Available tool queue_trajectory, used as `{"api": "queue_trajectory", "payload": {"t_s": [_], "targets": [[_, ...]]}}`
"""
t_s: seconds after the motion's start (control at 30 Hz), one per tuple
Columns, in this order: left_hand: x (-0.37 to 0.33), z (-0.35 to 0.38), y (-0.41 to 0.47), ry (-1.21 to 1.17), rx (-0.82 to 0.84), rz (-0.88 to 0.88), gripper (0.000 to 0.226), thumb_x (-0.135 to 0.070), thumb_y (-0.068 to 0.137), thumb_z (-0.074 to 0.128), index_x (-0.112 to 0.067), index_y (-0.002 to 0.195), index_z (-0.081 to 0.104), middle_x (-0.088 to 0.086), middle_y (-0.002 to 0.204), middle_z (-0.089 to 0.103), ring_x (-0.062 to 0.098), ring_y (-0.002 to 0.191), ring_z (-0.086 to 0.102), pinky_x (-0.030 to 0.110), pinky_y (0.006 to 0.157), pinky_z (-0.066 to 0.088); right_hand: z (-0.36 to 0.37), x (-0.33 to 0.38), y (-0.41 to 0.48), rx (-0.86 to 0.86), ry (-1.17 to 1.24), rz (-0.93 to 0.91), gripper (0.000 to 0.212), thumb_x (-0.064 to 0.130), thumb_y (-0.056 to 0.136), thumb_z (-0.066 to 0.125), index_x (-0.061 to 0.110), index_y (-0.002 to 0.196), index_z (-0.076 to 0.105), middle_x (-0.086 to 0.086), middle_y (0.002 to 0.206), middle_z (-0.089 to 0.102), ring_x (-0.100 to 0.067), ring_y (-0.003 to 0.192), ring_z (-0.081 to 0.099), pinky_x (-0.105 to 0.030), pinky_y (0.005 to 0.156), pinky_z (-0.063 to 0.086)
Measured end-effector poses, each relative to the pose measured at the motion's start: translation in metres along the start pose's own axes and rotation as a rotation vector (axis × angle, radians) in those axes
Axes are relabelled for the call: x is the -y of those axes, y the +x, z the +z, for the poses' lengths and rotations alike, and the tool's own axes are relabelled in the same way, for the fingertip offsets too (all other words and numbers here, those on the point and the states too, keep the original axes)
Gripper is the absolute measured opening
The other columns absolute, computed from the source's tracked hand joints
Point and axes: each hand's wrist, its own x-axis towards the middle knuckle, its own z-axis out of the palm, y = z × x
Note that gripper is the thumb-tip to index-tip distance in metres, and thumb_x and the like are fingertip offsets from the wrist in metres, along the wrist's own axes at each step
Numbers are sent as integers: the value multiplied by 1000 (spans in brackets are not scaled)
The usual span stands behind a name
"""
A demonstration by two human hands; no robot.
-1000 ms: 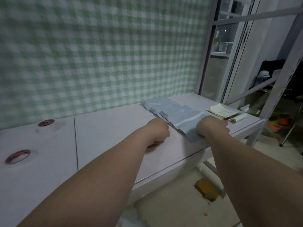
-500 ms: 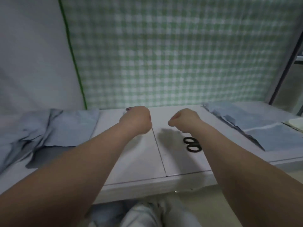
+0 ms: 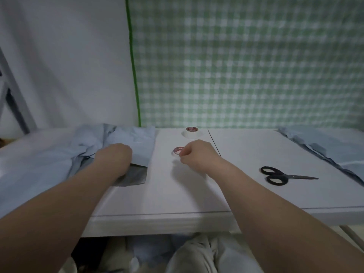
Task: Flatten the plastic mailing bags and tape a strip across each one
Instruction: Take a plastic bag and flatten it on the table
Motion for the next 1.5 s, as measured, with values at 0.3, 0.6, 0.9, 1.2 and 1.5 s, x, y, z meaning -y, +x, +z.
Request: {"api": "queue_trajectory", "payload": {"t_s": [0.3, 0.6, 0.9, 1.2, 1.5], "targets": [[-8, -3, 10, -367, -436, 49, 25, -7, 96, 40, -9, 113, 58, 14, 113, 60, 31, 103, 58, 36, 83, 46, 12, 13, 5, -37, 99, -7, 29, 13, 86, 52, -1, 108, 65, -16, 101, 67, -33, 88, 60, -39, 76, 51], [-3, -80, 2, -1922, -321, -21, 28, -1, 95, 36, -18, 76, 47, 5, 76, 51, 16, 63, 48, 29, 60, 42, 6, 20, 16, 53, 568, 166, 31, 20, 91, 45, 1, 114, 55, -4, 81, 58, -27, 70, 50, -37, 75, 44], [-31, -138, -48, -2374, -66, 132, 27, -17, 97, 42, -13, 71, 43, 1, 46, 55, 9, 25, 48, 15, 27, 38, -14, 18, 21, 275, 1233, 295, 48, 46, 95, 48, 11, 128, 47, -22, 107, 65, -37, 91, 68, -48, 84, 56], [-106, -183, -44, -1976, 88, 377, 50, -19, 95, 50, -16, 47, 35, -6, 28, 32, 8, 21, 31, 9, 30, 24, -55, -27, 13, -33, 1712, 226, 28, 18, 90, 56, 9, 116, 58, -9, 116, 53, -29, 102, 56, -45, 61, 57], [-188, -193, -25, -1674, 56, 637, 24, -29, 91, 59, -17, 70, 57, -5, 67, 56, 12, 64, 51, 23, 61, 41, -58, -89, 37, -226, 1874, 300, 16, 16, 97, 41, 9, 91, 53, -8, 77, 57, -26, 76, 63, -37, 58, 60]]}}
